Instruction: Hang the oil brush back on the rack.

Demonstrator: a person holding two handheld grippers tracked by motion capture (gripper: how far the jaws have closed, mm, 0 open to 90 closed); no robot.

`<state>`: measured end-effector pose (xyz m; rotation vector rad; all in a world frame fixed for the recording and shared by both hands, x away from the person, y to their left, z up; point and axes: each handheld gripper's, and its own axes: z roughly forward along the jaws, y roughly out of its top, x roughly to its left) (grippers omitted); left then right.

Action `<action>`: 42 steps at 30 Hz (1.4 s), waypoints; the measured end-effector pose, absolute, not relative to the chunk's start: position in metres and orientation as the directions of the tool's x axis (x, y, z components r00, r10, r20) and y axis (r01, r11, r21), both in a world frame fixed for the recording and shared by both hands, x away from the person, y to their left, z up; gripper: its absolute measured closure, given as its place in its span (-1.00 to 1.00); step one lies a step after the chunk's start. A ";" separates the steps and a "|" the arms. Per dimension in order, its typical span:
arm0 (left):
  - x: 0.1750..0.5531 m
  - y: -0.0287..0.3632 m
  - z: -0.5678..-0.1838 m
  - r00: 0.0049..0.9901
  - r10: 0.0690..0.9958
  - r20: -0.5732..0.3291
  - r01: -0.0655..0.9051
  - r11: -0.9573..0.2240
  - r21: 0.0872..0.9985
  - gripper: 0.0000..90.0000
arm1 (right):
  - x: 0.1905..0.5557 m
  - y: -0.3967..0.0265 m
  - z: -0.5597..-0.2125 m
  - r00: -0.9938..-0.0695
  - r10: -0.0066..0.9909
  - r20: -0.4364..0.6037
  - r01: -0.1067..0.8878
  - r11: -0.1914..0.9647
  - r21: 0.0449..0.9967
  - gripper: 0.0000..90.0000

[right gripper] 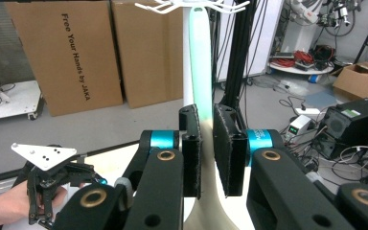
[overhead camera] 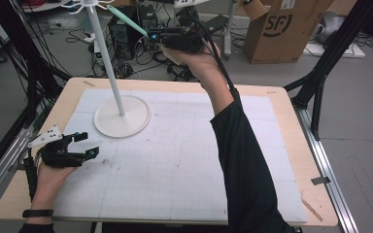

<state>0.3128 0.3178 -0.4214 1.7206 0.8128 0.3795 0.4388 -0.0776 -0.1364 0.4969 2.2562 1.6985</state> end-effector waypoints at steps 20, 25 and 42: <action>0.313 0.317 -0.422 0.711 0.686 -0.156 0.326 -0.125 0.937 -0.65 | 0.444 -0.058 -0.152 -0.900 0.435 -0.015 0.135 0.310 0.941 0.66; 0.313 0.318 -0.422 0.711 0.686 -0.154 0.326 -0.128 0.937 -0.65 | 0.443 -0.060 -0.157 -0.900 0.436 -0.025 0.135 0.331 0.934 0.30; 0.315 0.318 -0.426 0.698 0.702 -0.143 0.336 -0.145 0.931 -0.65 | 0.400 -0.160 -0.230 -0.908 0.419 0.007 0.169 0.351 0.921 -0.24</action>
